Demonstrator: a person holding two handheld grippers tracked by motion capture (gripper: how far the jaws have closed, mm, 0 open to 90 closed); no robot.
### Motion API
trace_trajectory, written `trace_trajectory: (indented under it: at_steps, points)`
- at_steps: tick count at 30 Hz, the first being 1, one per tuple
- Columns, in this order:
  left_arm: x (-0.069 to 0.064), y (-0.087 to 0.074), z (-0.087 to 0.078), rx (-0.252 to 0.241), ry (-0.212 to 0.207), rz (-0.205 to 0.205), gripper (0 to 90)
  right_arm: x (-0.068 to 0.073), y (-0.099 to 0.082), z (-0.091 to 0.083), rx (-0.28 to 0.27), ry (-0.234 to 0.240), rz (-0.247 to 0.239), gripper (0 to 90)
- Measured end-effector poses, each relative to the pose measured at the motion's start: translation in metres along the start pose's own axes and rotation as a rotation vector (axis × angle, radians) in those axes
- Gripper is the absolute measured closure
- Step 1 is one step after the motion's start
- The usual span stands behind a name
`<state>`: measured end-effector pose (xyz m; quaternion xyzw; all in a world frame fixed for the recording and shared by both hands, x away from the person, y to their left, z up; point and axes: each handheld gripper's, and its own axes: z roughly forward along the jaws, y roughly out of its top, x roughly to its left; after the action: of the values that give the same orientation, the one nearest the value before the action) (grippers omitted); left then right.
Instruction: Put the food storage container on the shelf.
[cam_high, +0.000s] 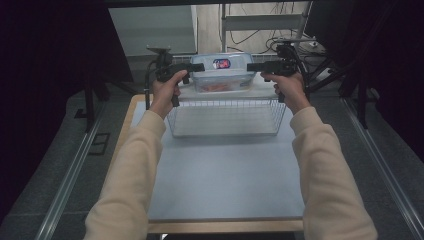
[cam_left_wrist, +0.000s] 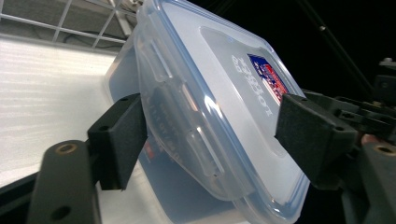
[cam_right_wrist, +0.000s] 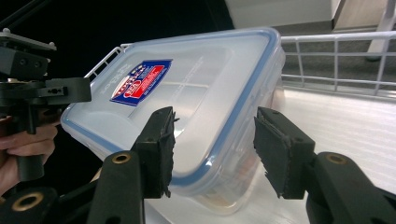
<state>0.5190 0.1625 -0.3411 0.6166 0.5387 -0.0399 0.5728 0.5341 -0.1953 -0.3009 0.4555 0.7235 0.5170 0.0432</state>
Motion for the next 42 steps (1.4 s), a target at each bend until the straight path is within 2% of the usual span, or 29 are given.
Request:
trace_trajectory:
  at_steps: [4,10,11,13,18,20,22,24,28,31,33,36,41,42]
  points:
    - [-0.010,0.000,0.005,0.009,0.054,0.031,16.8,0.003,-0.003,-0.003,-0.013,-0.024,-0.020,45.3]
    - [-0.015,0.000,0.006,0.024,0.088,0.054,11.7,0.005,-0.007,-0.015,-0.046,-0.027,-0.050,41.6]
    - [-0.015,0.000,0.006,0.024,0.088,0.054,10.5,0.005,-0.007,-0.015,-0.046,-0.027,-0.050,41.6]
    - [-0.017,0.001,0.007,0.020,0.122,0.050,8.2,0.005,-0.007,-0.018,-0.044,-0.027,-0.057,40.6]
    - [-0.020,0.000,0.006,0.034,0.135,0.055,5.0,0.007,-0.011,-0.021,-0.047,-0.010,-0.070,39.6]
    - [-0.021,-0.001,0.003,0.026,0.155,0.054,4.8,0.008,-0.013,-0.022,-0.047,-0.006,-0.072,39.1]
    - [-0.022,-0.002,0.000,0.016,0.151,0.045,4.4,0.008,-0.014,-0.022,-0.046,-0.004,-0.075,38.9]
    - [-0.023,-0.003,-0.006,0.010,0.128,0.043,4.0,0.010,-0.015,-0.024,-0.046,0.003,-0.081,38.7]
    - [-0.032,-0.007,-0.019,-0.010,0.098,0.073,3.9,0.016,-0.017,-0.031,-0.047,0.020,-0.101,37.6]
    - [-0.041,-0.016,-0.031,-0.031,0.073,0.100,3.9,0.019,-0.021,-0.037,-0.046,0.038,-0.111,36.3]
    - [-0.044,-0.024,-0.040,-0.058,0.071,0.114,4.7,0.022,-0.026,-0.040,-0.043,0.044,-0.130,35.6]
    - [-0.047,-0.039,-0.054,-0.068,0.043,0.134,5.3,0.025,-0.037,-0.047,-0.041,0.055,-0.152,34.3]
    - [-0.050,-0.071,-0.076,-0.056,0.004,0.185,6.4,0.029,-0.059,-0.060,-0.046,0.079,-0.193,33.0]
    - [-0.050,-0.071,-0.076,-0.056,0.004,0.185,6.6,0.029,-0.059,-0.060,-0.046,0.079,-0.193,33.0]
